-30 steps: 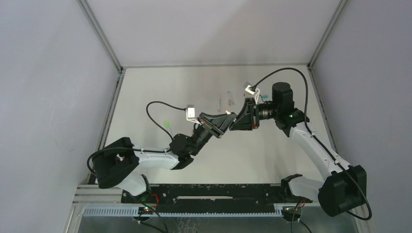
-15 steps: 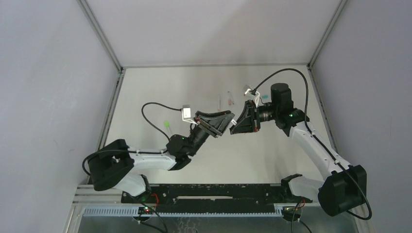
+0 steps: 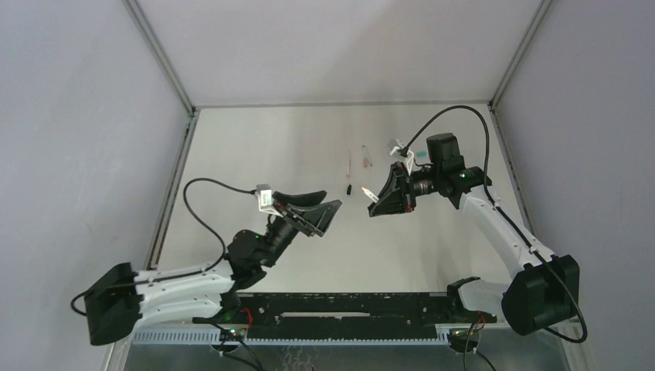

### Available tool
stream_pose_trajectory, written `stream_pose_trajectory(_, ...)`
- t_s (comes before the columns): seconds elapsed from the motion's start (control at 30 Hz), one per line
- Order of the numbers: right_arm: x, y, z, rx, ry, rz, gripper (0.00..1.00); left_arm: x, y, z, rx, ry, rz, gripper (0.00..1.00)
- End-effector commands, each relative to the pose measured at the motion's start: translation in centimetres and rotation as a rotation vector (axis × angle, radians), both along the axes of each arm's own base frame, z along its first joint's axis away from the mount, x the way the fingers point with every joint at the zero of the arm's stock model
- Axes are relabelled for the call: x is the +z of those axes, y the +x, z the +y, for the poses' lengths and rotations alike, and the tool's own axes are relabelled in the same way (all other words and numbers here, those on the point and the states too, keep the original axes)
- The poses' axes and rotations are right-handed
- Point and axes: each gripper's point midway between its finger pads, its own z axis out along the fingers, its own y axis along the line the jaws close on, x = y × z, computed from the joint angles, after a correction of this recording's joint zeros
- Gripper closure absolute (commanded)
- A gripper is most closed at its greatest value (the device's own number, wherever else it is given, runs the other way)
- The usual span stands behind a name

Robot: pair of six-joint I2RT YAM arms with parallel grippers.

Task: Insert the pens into the pen caps
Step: Insert the pen cap onto the pen.

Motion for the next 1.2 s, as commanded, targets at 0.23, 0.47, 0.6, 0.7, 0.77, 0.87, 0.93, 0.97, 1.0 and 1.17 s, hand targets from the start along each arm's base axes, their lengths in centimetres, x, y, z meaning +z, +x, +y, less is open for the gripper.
stream_pose_trajectory(0.23, -0.2, 0.9, -0.1, -0.005, -0.02, -0.065, 1.0, -9.2, 3.2, 7.5, 0.305, 0.532, 0.182, 0.04)
stream_pose_trajectory(0.47, -0.6, 1.3, -0.3, -0.016, -0.029, -0.064, 1.0, -12.6, 5.3, 9.0, 0.343, 0.673, 0.298, 0.05)
stream_pose_trajectory(0.6, -0.6, 1.3, -0.3, -0.018, -0.031, -0.065, 1.0, -13.9, 6.8, 9.4, 0.361, 0.742, 0.35, 0.07)
stream_pose_trajectory(0.7, -0.7, 1.4, -0.3, -0.02, -0.033, -0.062, 1.0, -14.7, 8.0, 9.4, 0.373, 0.786, 0.39, 0.08)
stream_pose_trajectory(0.77, -0.6, 1.4, -0.3, -0.021, -0.033, -0.066, 1.0, -15.2, 8.8, 9.2, 0.365, 0.811, 0.416, 0.1)
stream_pose_trajectory(0.87, -0.6, 1.4, -0.3, -0.023, -0.033, -0.067, 1.0, -16.4, 9.8, 8.6, 0.338, 0.858, 0.468, 0.14)
stream_pose_trajectory(0.93, -0.6, 1.4, -0.4, -0.023, -0.032, -0.069, 1.0, -17.2, 10.6, 8.1, 0.319, 0.894, 0.507, 0.18)
stream_pose_trajectory(0.97, -0.6, 1.4, -0.4, -0.024, -0.032, -0.07, 1.0, -18.1, 10.7, 8.1, 0.304, 0.934, 0.545, 0.21)
stream_pose_trajectory(1.0, -0.6, 1.4, -0.4, -0.024, -0.032, -0.069, 1.0, -18.6, 11.0, 7.9, 0.294, 0.963, 0.572, 0.24)
stream_pose_trajectory(1.17, -0.4, 1.4, -0.4, -0.026, -0.03, -0.075, 1.0, -21.9, 12.1, 8.3, 0.298, 1.133, 0.688, 0.4)
